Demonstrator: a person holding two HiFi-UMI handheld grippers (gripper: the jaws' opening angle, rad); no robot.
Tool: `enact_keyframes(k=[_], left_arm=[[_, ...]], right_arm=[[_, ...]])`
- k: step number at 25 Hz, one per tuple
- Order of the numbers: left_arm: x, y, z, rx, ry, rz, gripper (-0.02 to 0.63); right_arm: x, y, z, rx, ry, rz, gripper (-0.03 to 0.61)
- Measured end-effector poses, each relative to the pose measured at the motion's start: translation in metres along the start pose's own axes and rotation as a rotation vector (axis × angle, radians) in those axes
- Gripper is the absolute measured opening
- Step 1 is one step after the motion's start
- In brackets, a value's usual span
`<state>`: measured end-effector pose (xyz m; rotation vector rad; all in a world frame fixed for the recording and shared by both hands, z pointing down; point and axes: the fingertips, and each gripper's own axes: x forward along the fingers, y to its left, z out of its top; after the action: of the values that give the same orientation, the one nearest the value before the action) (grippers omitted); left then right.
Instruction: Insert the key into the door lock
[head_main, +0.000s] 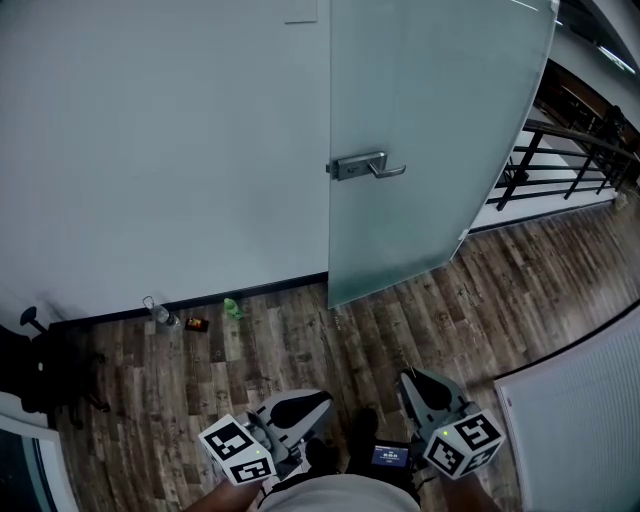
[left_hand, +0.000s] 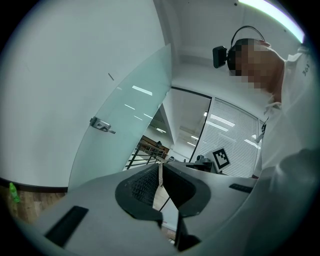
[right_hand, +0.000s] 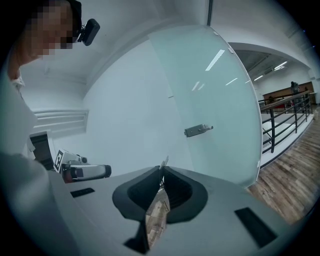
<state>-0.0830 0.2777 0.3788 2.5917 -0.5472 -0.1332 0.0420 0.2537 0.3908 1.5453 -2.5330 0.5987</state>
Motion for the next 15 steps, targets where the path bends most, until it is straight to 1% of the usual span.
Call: enact_keyframes(k=[5, 9, 15], left_arm=[[0.026, 0.019, 0.006, 0.019, -0.006, 0.042, 0.035], [0.058, 0.041, 0.022, 0.006, -0.03, 0.087, 0.036], [0.11, 0.065, 0.04, -0.001, -0.057, 0.126, 0.035]], right_arm=[[0.025, -0.028, 0.009, -0.015, 0.009, 0.043, 0.028], [0.05, -0.061, 0.025, -0.028, 0.032, 0.076, 0.028], [0.075, -0.107, 0.052, -0.053, 0.05, 0.129, 0.028]])
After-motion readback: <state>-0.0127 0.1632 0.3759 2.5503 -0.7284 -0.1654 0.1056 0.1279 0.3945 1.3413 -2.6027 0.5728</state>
